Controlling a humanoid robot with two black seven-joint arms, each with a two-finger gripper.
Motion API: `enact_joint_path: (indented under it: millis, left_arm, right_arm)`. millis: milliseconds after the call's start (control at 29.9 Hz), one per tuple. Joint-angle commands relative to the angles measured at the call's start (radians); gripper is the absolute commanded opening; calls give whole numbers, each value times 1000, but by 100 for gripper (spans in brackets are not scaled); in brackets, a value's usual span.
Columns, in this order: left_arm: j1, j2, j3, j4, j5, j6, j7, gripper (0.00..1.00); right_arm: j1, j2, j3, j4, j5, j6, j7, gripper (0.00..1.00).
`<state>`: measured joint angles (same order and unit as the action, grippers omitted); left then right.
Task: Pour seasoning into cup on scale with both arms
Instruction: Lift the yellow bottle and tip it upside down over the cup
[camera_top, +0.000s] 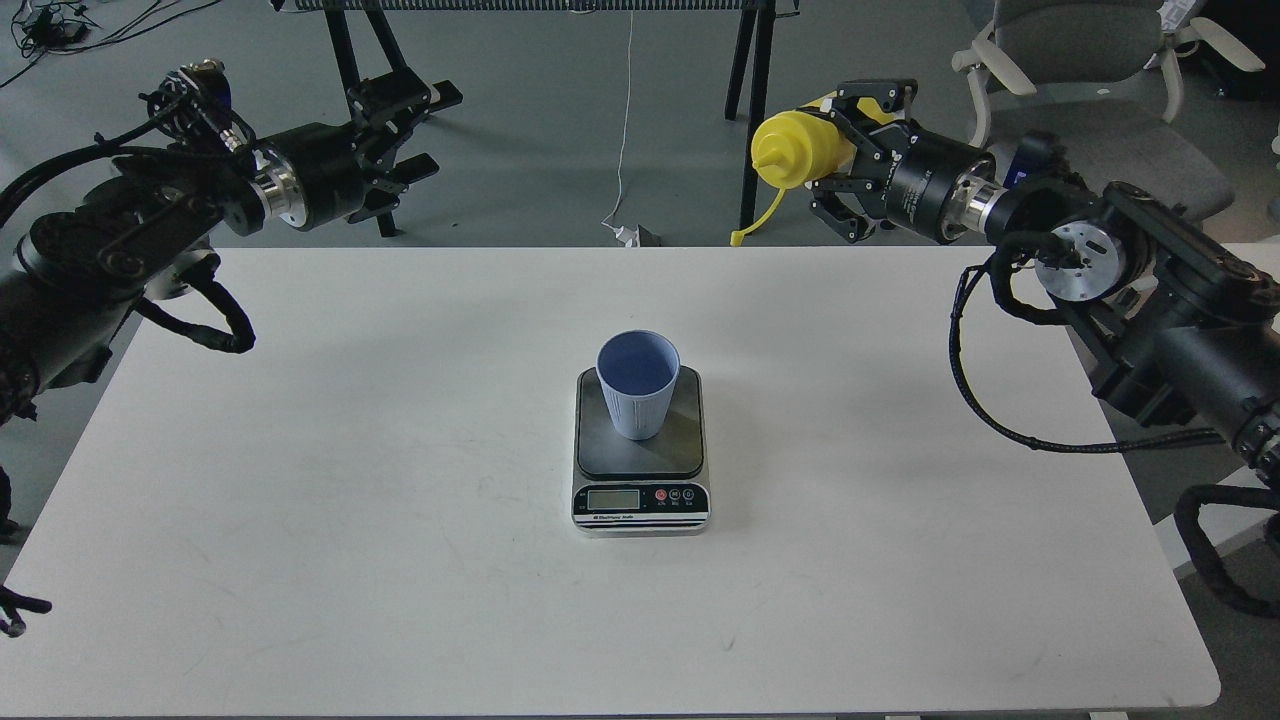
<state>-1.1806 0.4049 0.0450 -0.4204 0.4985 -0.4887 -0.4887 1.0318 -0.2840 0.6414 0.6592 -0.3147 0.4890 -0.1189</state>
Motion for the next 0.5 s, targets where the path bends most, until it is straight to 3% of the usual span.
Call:
enact_joint_path:
  millis: [0, 468]
  left_arm:
    - [-2, 2, 0, 0, 0, 0, 0, 99]
    - [-2, -1, 0, 0, 0, 0, 0, 99]
  right_arm:
    - [27, 6, -22, 7, -105, 0, -4, 16]
    - [148, 72, -220, -1, -384, 0, -7, 16]
